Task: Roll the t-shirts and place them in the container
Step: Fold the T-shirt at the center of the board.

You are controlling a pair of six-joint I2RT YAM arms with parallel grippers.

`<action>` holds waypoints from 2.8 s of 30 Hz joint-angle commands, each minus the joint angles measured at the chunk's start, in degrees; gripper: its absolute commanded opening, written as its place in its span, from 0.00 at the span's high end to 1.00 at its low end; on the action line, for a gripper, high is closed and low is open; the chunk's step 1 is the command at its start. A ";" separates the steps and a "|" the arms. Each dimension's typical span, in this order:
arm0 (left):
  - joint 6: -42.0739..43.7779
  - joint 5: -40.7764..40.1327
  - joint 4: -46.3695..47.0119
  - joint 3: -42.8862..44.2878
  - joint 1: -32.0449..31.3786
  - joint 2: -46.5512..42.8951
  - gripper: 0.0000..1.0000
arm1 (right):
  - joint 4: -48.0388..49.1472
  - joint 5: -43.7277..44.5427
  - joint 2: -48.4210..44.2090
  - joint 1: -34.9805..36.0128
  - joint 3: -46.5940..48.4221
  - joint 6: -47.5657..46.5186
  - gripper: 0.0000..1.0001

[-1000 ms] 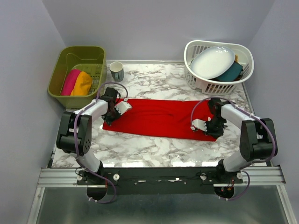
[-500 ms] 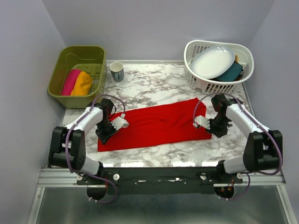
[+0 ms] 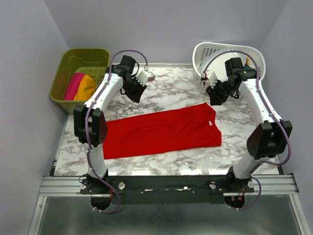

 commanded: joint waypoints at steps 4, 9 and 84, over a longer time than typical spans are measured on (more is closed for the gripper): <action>-21.34 19.60 18.09 11.96 -11.12 11.23 0.65 | 0.70 -3.69 -1.45 0.04 -5.44 8.70 0.63; -31.48 19.25 25.69 16.60 -14.91 20.61 0.66 | 2.55 -1.91 -3.65 0.13 -9.92 10.47 0.63; 1.62 5.18 5.41 -29.67 -9.39 -15.27 0.85 | -0.62 6.78 -6.29 0.57 -31.80 -17.56 0.62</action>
